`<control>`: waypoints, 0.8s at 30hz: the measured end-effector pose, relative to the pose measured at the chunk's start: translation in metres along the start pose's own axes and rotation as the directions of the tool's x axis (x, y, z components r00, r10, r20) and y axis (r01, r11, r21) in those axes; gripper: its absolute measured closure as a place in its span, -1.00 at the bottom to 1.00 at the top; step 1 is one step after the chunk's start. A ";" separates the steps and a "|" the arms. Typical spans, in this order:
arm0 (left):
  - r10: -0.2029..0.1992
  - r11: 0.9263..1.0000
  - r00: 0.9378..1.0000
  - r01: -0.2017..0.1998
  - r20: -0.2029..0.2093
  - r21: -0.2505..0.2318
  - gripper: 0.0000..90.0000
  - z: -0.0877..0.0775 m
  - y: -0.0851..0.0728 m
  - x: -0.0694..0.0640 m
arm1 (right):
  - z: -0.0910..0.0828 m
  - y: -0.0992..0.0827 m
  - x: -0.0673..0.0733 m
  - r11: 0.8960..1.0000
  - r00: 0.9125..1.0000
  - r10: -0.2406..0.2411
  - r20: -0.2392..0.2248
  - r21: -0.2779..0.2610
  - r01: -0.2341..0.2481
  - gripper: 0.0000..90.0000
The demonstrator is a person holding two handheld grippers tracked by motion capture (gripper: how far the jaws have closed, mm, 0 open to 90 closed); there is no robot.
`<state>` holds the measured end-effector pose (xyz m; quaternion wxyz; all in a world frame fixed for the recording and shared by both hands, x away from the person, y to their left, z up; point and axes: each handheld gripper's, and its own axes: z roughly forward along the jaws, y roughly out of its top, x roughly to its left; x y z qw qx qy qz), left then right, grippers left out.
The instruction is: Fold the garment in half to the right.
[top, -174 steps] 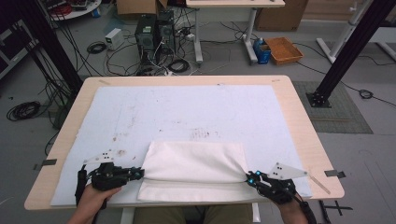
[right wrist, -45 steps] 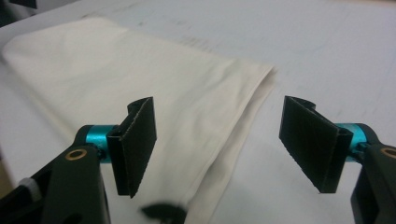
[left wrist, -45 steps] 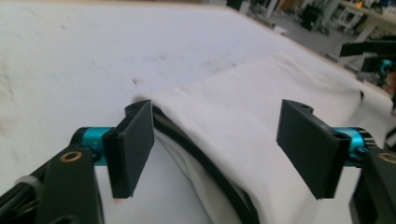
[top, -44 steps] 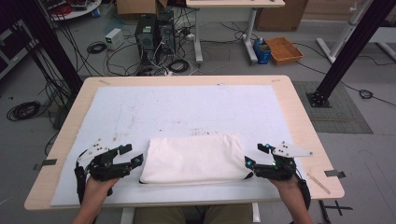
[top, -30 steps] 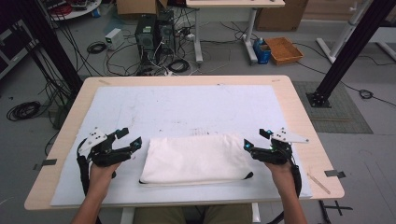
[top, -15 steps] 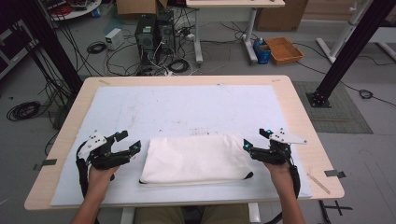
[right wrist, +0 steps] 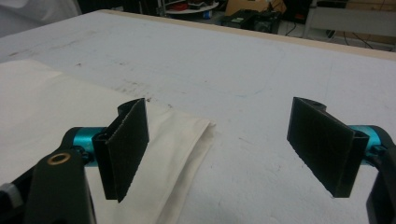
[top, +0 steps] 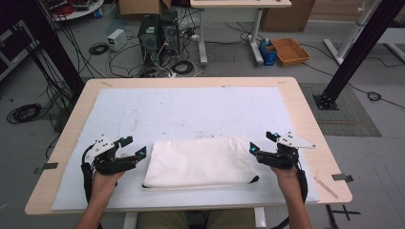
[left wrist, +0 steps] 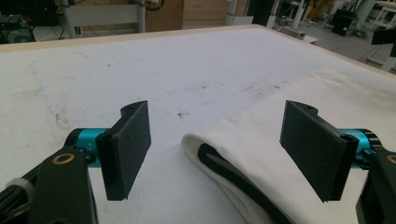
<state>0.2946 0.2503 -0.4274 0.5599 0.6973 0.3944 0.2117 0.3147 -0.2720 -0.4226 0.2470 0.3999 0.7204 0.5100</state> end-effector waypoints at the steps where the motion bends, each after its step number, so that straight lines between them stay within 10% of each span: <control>1: -0.004 1.000 1.000 0.004 -0.001 0.017 -0.45 0.000 0.000 0.000 | 0.000 0.000 0.000 1.000 1.000 -0.005 -0.001 0.001 0.005 -0.54; 15: -0.036 0.976 0.999 0.028 0.033 0.215 -0.45 0.004 -0.004 -0.016 | -0.001 0.000 0.001 1.000 1.000 -0.007 -0.010 0.001 0.007 -0.54; 24: -0.074 0.941 0.996 0.053 0.049 0.335 -0.45 -0.001 -0.015 -0.033 | 0.002 0.001 0.002 1.000 1.000 -0.011 -0.026 0.001 0.011 -0.54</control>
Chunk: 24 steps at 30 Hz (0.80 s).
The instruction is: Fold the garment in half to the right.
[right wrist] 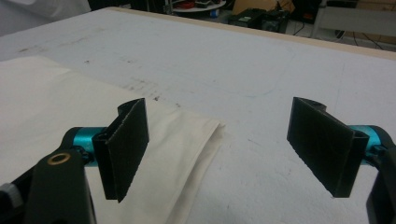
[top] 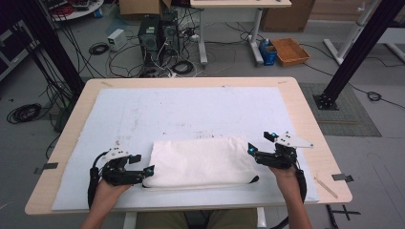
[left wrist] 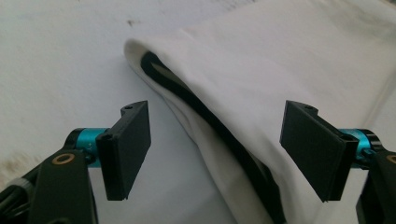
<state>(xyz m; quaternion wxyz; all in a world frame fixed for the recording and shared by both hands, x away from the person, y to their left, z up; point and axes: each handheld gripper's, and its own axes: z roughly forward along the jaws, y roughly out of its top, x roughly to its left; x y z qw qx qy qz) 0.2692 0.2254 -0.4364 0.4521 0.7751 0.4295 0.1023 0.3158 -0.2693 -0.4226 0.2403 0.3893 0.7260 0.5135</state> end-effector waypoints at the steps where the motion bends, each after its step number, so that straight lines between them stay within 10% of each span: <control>1: -0.003 1.000 1.000 0.003 0.001 0.019 -0.45 0.000 -0.002 -0.002 | -0.001 0.000 0.000 1.000 1.000 0.003 0.001 0.000 -0.003 -0.54; 8: 0.065 0.988 0.997 -0.057 -0.048 0.143 -0.10 0.007 -0.008 -0.016 | 0.000 -0.001 0.002 1.000 1.000 -0.004 -0.001 0.007 0.004 -0.54; 17: 0.064 0.990 0.991 -0.049 -0.117 0.131 0.44 0.005 -0.010 -0.016 | 0.001 -0.001 0.002 1.000 1.000 -0.006 -0.004 0.011 0.006 -0.54; 24: 0.015 0.995 0.989 0.000 -0.146 0.101 0.39 0.002 -0.016 -0.023 | -0.002 -0.002 0.001 1.000 1.000 0.001 0.000 0.006 -0.001 -0.54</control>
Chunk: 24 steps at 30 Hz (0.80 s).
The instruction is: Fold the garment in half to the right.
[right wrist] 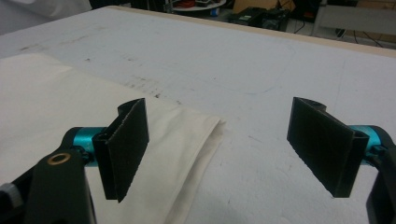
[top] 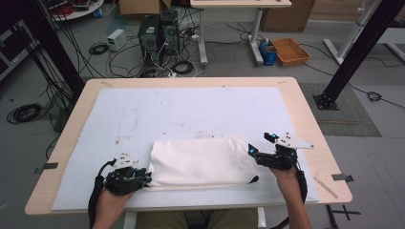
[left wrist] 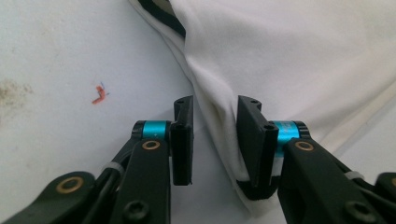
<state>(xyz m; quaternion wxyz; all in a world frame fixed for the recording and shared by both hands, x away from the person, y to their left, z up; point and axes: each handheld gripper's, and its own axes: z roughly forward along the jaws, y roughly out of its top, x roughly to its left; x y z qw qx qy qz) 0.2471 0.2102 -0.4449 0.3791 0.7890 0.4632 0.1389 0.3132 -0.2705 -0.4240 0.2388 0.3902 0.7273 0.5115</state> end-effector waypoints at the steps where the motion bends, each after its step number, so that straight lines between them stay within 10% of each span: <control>1: 0.013 1.000 1.000 -0.013 -0.017 -0.003 0.30 -0.001 -0.002 -0.004 | 0.000 0.000 0.000 1.000 1.000 -0.002 0.001 0.000 0.002 -0.54; 4: 0.034 0.999 0.997 -0.036 -0.073 -0.019 0.26 -0.001 -0.006 -0.014 | -0.001 0.000 -0.001 1.000 1.000 0.003 0.002 -0.001 -0.003 -0.54; 9: 0.058 0.998 0.998 -0.059 -0.033 -0.009 0.79 -0.001 -0.005 -0.016 | 0.000 0.001 0.002 1.000 1.000 -0.005 -0.004 0.002 0.005 -0.54; 15: 0.036 0.999 0.999 -0.036 -0.020 -0.014 0.89 -0.001 -0.004 -0.015 | 0.005 0.003 0.006 1.000 0.999 -0.006 -0.031 0.004 0.006 -0.54; 24: -0.018 0.997 0.999 0.021 0.043 -0.074 0.90 -0.010 -0.001 -0.005 | 0.026 0.046 0.056 0.996 0.983 -0.088 -0.158 -0.014 0.087 -0.59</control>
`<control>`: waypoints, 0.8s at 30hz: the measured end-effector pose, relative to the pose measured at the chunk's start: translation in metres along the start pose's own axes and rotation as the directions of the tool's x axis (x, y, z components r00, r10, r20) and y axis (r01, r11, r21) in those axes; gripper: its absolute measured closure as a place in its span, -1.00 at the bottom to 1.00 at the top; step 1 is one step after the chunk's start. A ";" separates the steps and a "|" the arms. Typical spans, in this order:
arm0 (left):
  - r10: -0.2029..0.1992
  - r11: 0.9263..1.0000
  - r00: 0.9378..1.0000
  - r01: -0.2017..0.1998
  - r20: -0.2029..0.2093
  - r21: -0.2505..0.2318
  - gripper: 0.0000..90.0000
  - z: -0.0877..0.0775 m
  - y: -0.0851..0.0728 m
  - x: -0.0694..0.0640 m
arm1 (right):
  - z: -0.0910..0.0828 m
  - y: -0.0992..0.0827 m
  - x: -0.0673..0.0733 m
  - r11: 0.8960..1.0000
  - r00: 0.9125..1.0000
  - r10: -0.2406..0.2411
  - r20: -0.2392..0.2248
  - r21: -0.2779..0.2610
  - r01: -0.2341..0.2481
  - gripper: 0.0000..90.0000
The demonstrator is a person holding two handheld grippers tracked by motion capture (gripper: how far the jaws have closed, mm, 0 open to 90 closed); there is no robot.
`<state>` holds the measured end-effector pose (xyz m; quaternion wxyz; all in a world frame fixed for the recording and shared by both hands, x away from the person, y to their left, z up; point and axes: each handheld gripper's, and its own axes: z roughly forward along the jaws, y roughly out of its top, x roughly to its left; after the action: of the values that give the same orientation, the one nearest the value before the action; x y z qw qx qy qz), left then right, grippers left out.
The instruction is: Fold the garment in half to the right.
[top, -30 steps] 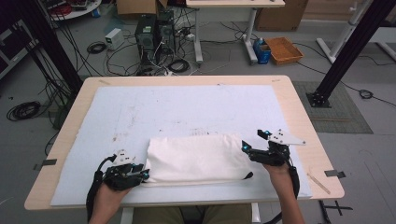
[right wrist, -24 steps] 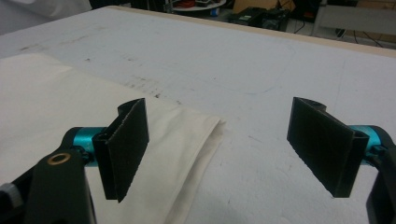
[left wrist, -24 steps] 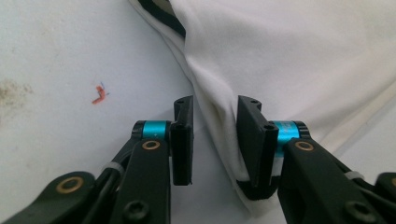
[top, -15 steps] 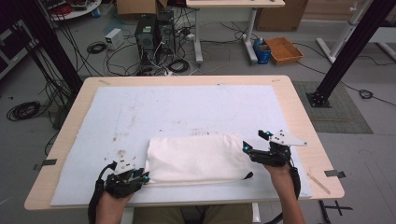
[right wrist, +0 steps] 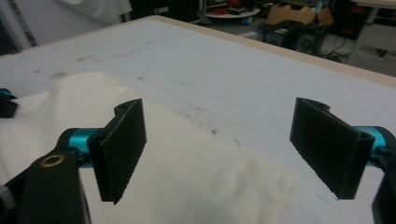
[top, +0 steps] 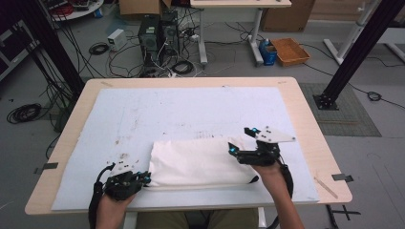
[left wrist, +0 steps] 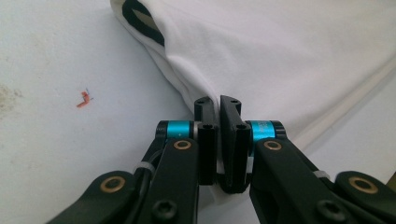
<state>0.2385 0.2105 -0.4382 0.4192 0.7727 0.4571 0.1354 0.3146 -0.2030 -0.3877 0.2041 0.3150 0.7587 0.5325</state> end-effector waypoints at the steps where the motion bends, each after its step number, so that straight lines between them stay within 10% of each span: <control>1: 0.002 1.000 1.000 -0.002 0.003 -0.004 0.90 0.000 0.001 0.000 | 0.007 0.006 0.005 1.000 1.000 -0.007 -0.024 -0.001 0.007 -0.59; 6: 0.006 1.000 1.000 -0.005 0.023 -0.025 0.90 -0.003 0.004 0.000 | 0.060 0.027 0.028 0.994 0.994 -0.048 -0.102 0.092 0.058 -0.58; 14: 0.000 0.999 0.999 0.002 0.052 -0.037 0.90 -0.002 0.005 0.002 | 0.143 0.049 0.050 0.953 0.985 -0.076 -0.153 0.278 0.117 -0.41; 24: -0.001 0.999 0.998 0.004 0.068 -0.040 0.90 -0.002 0.005 0.005 | 0.208 0.058 0.081 0.914 0.970 -0.102 -0.223 0.364 0.180 -0.16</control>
<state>0.2423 0.2144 -0.4339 0.4499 0.7677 0.4408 0.1179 0.4061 0.0081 -0.4038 0.1001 0.2380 0.8850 0.3874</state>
